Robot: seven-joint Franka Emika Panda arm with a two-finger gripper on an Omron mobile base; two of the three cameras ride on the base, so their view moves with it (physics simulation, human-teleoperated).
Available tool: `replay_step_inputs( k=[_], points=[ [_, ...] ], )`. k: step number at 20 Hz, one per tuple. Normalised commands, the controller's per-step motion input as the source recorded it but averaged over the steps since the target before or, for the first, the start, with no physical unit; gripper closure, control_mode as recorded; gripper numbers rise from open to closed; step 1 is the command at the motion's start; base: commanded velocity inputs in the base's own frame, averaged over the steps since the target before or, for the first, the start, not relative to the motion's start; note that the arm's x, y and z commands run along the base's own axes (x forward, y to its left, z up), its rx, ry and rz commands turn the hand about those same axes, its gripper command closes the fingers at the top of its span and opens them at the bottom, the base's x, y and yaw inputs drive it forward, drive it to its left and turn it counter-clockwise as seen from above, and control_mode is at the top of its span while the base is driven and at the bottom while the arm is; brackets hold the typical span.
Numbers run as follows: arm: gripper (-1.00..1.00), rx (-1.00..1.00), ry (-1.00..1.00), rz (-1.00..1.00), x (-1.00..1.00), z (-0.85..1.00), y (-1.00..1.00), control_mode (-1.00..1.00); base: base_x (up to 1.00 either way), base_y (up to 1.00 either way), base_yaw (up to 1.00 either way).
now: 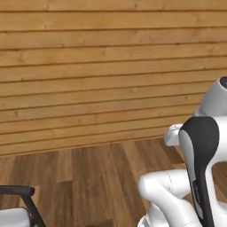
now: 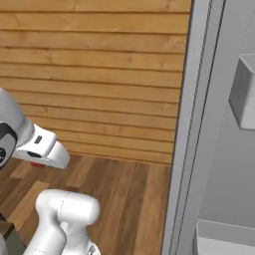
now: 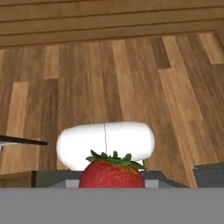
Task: Take the strawberry from the fridge and place it on top of the pancake, located on the dining counter.
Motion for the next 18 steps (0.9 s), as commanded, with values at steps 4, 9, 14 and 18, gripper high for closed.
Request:
replay_step_inputs(
  k=[4, 9, 14, 18],
  points=[
    [1.00, 0.00, 0.00, 0.00, 0.00, 0.00, 0.00, 1.00, 1.00, 0.21, 0.00],
    [1.00, 0.00, 0.00, 0.00, 0.00, 0.00, 0.00, 1.00, 1.00, -0.19, -0.26],
    [1.00, 0.00, 0.00, 0.00, 0.00, 0.00, 0.00, 1.00, 1.00, 0.12, -0.29],
    [1.00, 0.00, 0.00, 0.00, 0.00, 0.00, 0.00, 1.00, 1.00, 0.25, -0.01]
  ],
)
